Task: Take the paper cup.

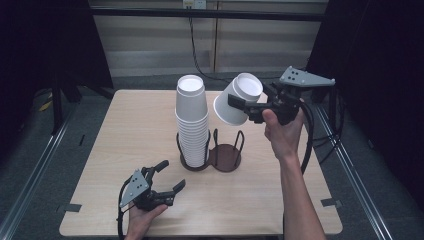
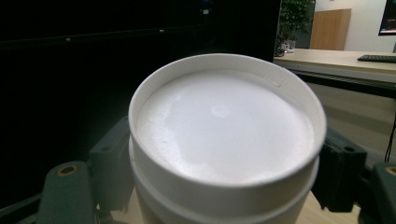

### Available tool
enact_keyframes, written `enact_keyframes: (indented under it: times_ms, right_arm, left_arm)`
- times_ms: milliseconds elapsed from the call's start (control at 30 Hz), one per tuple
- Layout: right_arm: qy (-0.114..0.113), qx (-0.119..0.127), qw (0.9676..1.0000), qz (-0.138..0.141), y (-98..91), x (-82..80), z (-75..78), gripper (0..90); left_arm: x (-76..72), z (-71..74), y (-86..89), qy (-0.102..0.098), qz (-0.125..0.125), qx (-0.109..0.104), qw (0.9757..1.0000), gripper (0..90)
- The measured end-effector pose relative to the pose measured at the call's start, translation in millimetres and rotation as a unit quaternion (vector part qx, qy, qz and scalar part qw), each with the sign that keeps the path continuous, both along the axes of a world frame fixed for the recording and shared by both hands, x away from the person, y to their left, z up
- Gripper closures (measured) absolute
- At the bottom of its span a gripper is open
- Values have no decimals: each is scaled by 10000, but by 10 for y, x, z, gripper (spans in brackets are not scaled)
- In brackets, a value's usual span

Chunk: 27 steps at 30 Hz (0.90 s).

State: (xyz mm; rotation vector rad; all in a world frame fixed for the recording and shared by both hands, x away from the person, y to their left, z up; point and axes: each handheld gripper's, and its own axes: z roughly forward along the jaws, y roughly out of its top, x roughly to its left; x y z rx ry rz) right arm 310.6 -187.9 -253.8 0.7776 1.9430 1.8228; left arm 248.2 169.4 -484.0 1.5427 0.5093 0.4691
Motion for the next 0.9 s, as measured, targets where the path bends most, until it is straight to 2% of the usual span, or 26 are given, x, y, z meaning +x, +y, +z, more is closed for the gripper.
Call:
enact_keyframes:
  times_ms: [100,233,267,300,367,433,533,567,600,633,667,700,767,800,833,900]
  right_arm:
    - [58,-86,9999,24,12,-57,-103,221]
    - [144,-157,9998,53,39,-101,-223,222]
    - [203,-171,9996,13,54,-126,-309,222]
    - [203,-171,9996,13,54,-126,-309,222]
    - [253,-168,9995,95,77,-168,-422,222]
    - [291,-128,9994,135,86,-201,-496,222]
    - [364,-106,9991,163,108,-243,-634,222]
    - [364,-106,9991,163,108,-243,-634,222]
    - [465,-92,9987,207,126,-246,-739,222]
    - [465,-92,9987,207,126,-246,-739,222]
    - [551,-110,9980,274,148,-247,-834,223]
    - [574,-85,9979,290,160,-257,-872,223]
    - [586,-72,9977,332,176,-268,-903,223]
    - [600,-73,9975,374,210,-298,-948,223]
    - [603,-75,9973,409,227,-310,-971,223]
    - [637,-123,9969,436,259,-330,-1019,224]
  left_arm:
    - [-8,60,-31,-31,-68,-13,10000,164]
    - [-4,67,-60,2,-145,117,9998,183]
    - [-7,54,-93,99,-223,125,9996,186]
    - [-7,54,-93,99,-223,125,9996,186]
    - [-14,57,-125,147,-306,107,9994,186]
    - [-16,77,-135,97,-354,182,9992,185]
    - [-15,106,-148,112,-414,185,9989,183]
    - [-15,106,-148,112,-414,185,9989,182]
    - [-19,119,-171,107,-438,211,9988,176]
    - [-19,119,-171,107,-438,211,9988,169]
    - [-24,128,-188,127,-483,130,9987,163]
    - [-18,130,-182,96,-481,168,9987,162]
    - [-15,131,-186,92,-475,168,9987,158]
    - [-21,133,-211,128,-502,97,9986,158]
    - [-19,144,-212,79,-499,185,9986,158]
    - [-23,162,-220,78,-542,178,9983,157]
